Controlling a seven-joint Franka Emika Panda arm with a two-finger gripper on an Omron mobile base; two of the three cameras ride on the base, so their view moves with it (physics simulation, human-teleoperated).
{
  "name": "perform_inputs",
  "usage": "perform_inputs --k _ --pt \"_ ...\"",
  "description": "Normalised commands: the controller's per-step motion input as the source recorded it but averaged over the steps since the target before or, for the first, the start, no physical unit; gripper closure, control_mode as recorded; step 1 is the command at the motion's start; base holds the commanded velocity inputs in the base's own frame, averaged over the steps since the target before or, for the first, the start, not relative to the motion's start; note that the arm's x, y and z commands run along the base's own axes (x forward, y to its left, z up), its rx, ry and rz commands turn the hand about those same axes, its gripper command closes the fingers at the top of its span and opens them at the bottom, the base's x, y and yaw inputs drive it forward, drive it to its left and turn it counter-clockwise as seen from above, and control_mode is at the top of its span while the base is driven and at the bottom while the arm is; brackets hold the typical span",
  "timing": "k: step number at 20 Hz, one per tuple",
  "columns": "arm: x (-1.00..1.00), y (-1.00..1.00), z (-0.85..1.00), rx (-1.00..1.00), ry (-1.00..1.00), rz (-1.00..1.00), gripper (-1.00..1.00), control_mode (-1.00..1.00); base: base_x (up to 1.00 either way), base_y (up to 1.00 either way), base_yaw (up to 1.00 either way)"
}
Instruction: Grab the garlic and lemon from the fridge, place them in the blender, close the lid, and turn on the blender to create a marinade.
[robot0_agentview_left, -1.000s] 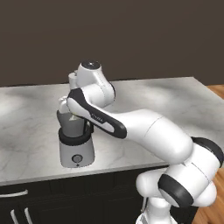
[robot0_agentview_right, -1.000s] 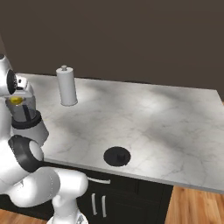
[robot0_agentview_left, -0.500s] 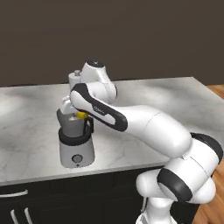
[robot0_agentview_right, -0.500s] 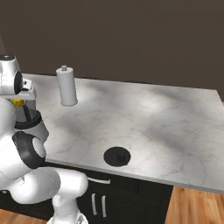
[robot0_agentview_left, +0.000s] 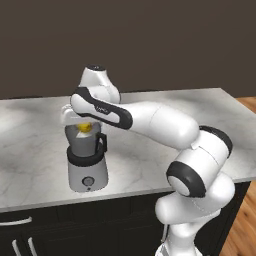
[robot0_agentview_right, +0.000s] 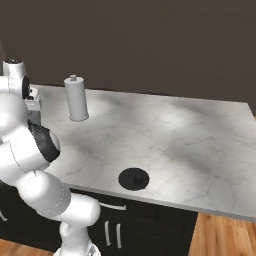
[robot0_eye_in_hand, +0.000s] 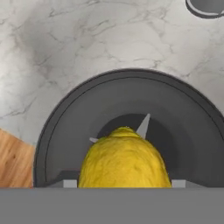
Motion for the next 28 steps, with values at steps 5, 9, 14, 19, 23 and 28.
perform_inputs --k 5,9,14,19,23,28 --pt "-0.11 -0.27 -0.74 0.00 -0.06 0.05 1.00 -1.00 0.00 0.00 0.00" --pt "-0.07 -0.18 -0.57 0.00 -0.07 0.05 -1.00 -1.00 0.00 0.00 0.00" --pt "-0.02 -0.16 -0.34 0.00 -0.03 0.02 -1.00 -1.00 0.00 0.00 0.00" --pt "0.00 -0.02 -0.09 0.00 0.00 0.00 -1.00 -1.00 0.00 0.00 0.00" --pt "-0.01 0.00 0.06 0.00 0.00 0.00 -1.00 -1.00 0.00 0.00 0.00" --pt "-0.25 -0.01 0.50 0.00 0.00 0.00 -1.00 -1.00 0.00 0.00 0.00"
